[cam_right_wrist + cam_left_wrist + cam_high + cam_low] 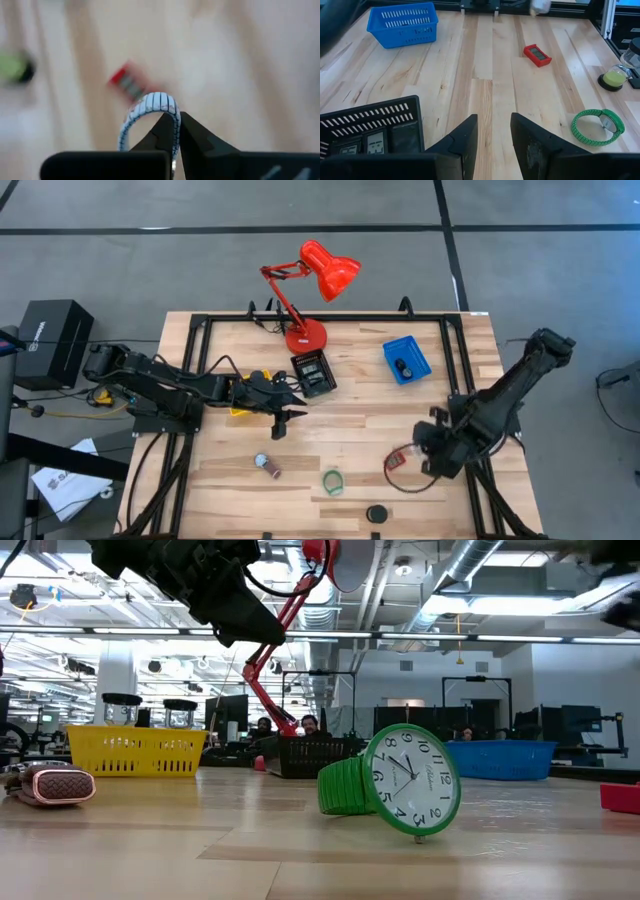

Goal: Pick & Place Office items
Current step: Put the white wrist watch into the blue bin

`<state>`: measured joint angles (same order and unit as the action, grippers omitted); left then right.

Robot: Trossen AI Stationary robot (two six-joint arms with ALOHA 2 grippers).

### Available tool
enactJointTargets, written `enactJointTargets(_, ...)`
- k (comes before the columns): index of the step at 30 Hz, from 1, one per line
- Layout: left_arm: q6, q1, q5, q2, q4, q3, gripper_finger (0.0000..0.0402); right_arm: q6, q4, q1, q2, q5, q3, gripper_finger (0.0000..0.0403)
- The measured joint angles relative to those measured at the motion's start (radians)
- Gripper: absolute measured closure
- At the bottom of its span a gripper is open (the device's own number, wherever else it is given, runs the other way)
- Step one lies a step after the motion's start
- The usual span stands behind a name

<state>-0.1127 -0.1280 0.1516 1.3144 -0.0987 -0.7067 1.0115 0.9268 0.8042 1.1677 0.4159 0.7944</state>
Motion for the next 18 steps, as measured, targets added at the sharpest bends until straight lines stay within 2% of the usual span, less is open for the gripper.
enactJointTargets(4,0.000,0.000,0.000,0.000,0.000,0.000,0.0292,-0.045,0.009,-0.049,-0.054,0.299,0.000,0.0392)
enactJointTargets(7,0.000,0.000,0.000,0.000,0.000,0.000,0.0292,-0.070,0.041,-0.118,-0.078,0.433,0.001,0.0384)
enactJointTargets(12,0.000,0.000,0.000,0.000,-0.002,0.000,0.0291,-0.103,0.114,-0.292,-0.104,0.476,0.001,0.0388)
enactJointTargets(15,0.000,0.000,0.000,0.000,-0.007,0.000,0.0291,-0.188,0.094,-0.390,-0.101,0.475,0.001,0.0395)
enactJointTargets(18,0.000,0.000,0.000,0.000,-0.009,0.000,0.0291,-0.200,0.064,-0.499,-0.095,0.476,0.001,0.0396)
